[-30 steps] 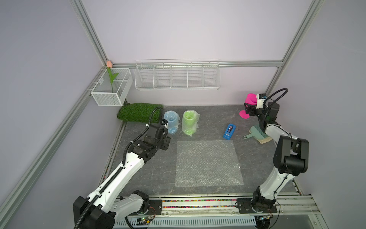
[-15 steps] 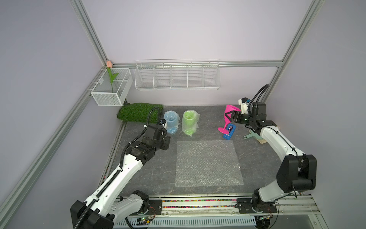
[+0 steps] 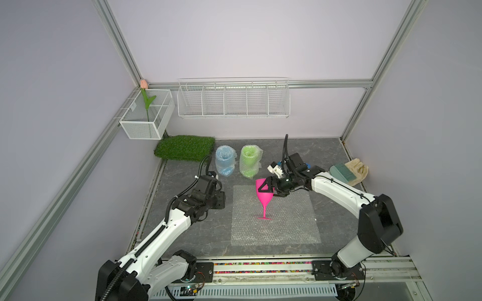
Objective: Wrap wine glasses in bubble wrap
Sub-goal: Place the wine glass on the bubble wrap.
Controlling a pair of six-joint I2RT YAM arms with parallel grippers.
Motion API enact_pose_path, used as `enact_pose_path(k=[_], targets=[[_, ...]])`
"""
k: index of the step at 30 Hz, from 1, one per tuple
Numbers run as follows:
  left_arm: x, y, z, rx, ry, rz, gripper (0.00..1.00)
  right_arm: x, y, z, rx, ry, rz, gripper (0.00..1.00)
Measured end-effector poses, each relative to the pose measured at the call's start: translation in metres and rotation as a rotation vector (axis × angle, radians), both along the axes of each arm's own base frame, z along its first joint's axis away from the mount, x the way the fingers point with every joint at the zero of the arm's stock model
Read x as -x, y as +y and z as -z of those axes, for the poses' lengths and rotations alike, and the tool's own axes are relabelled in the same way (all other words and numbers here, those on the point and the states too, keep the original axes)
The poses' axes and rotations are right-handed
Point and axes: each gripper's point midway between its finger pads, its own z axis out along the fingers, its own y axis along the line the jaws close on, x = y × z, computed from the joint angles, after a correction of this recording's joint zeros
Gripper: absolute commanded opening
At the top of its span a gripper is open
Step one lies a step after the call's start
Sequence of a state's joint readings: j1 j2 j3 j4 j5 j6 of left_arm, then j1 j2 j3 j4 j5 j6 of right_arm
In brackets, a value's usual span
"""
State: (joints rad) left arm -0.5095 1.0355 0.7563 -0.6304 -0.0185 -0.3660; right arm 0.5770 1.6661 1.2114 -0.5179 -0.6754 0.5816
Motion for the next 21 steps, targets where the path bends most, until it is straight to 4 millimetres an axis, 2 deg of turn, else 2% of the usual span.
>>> enact_pose_path(k=[5,11,16,21], targets=[[0.013,-0.013,0.026,0.119,0.077,-0.018,0.49,0.02,0.033,0.037,0.065,0.148,-0.064,0.64],[0.021,-0.032,0.057,0.222,0.187,-0.012,0.45,0.038,0.064,0.066,0.114,0.248,-0.111,0.64],[0.022,-0.046,0.077,0.26,0.275,0.005,0.43,0.037,0.075,0.076,0.137,0.264,-0.109,0.65],[0.025,-0.052,0.094,0.267,0.335,0.022,0.41,0.035,0.072,0.089,0.186,0.262,-0.095,0.69]])
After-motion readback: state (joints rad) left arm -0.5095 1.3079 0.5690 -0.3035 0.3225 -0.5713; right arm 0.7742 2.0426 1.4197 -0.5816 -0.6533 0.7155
